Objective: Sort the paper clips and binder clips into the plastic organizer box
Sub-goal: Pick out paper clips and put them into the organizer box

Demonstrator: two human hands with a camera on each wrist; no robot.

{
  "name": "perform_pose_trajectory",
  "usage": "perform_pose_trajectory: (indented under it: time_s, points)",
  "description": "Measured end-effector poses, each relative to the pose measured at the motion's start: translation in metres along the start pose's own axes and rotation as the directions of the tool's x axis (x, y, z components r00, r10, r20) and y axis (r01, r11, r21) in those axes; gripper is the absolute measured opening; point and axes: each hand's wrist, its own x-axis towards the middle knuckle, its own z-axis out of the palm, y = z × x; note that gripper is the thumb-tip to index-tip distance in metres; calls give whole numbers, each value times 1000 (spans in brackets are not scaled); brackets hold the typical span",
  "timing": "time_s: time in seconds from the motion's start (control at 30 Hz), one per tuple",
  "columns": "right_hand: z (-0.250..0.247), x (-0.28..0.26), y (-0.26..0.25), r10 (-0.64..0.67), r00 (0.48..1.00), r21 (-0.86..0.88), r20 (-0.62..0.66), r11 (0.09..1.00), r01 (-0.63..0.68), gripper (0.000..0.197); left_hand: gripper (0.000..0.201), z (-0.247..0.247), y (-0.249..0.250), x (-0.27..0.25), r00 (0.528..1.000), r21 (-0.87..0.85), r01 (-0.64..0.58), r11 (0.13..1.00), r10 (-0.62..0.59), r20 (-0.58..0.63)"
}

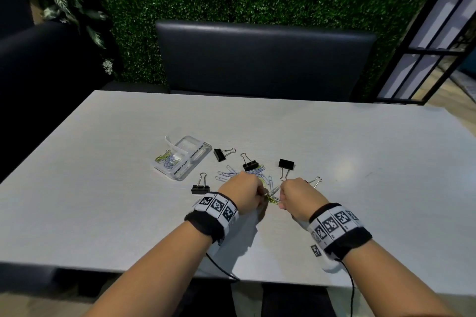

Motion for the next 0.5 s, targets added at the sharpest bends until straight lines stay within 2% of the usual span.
perform_pose_trajectory:
  time_s: [0.1, 0.23, 0.4, 0.5]
  points:
    - [1, -4, 1, 15, 1000, 3, -20, 1000, -15, 10, 19, -3, -4, -1, 1000, -48, 11, 999, -12, -18]
    - [1, -8, 8, 40, 998, 113, -41, 993, -36, 17, 18, -10, -10, -4, 998, -109, 1, 994, -8, -59]
    - [-10, -13, 11, -1, 987, 313, -160, 948, 52, 14, 14, -24, -18, -11, 993, -216, 12, 976, -37, -111]
    - [-16, -9, 9, -12, 971, 363, -237, 926, 100, 13, 13, -36, -24, -16, 987, -250, 1, 968, -41, -155]
